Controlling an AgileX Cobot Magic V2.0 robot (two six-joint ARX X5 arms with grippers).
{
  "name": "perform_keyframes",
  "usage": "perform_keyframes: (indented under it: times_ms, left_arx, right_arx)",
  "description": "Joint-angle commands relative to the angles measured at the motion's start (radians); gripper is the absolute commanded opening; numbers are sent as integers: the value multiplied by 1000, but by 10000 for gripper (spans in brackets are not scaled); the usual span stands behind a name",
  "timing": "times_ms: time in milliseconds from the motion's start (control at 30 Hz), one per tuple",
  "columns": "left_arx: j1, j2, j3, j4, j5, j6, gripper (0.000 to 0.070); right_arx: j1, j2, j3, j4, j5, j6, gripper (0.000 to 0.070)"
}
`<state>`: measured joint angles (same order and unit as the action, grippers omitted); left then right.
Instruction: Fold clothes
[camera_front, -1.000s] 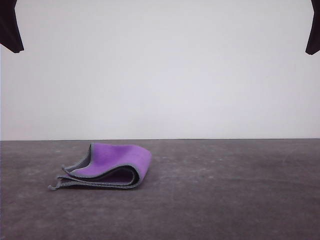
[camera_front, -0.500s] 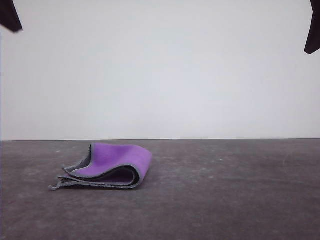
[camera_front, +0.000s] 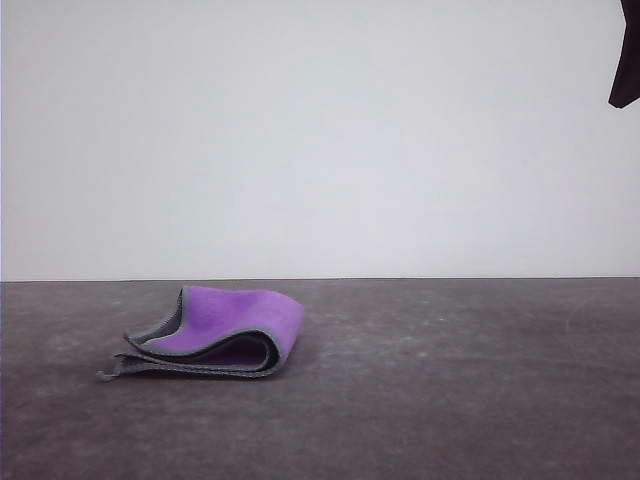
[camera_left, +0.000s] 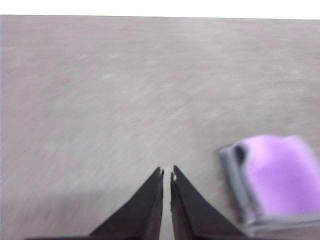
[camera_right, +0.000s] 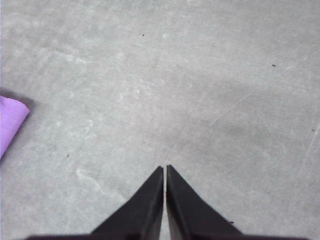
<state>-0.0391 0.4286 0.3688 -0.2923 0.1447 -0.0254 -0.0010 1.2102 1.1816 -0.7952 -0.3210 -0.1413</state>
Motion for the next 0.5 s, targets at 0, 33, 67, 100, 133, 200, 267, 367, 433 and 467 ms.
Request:
perform_keyframes:
  times_ms: [0,33,67,100,133,200,267,367,433,467]
  left_arx:
    - [2,-85,-63,32,-11,-21,17]
    - [2,-126,-92,35,-12,-26,17]
    - [2,-164,-121,36,-13,-34,17]
    - [2,-202,-148,39,-14,-46,17]
    - [2,-232,-170,39,-14,-54,17]
    - [2,-290,-214,39,-18,-59,17]
    - [2,-337,-250,39,-35,-58,17]
    - [2,-402,-298,42,-83,-59,17]
    - [2,-425,-325,49,-100,-61,17]
    - [3,-426,-334,54,-103,-63,17]
  right_arx:
    - [-1,9,8,10,-3,10,4]
    - [-1,9,8,10,-3,10,4]
    - [0,9,8,10,-3,10,4]
    - [-1,9,8,10,-3,10,4]
    - [-1,9,8,10,-3,10,4]
    - [0,9,8,10,-3,10,4]
    - [-1,9,8,10,-3,10,4]
    - [0,9,8,10,-3,10,4]
    - [0,9,8,10,-3,10,4]
    - [0,9,8,10,-3,10,4]
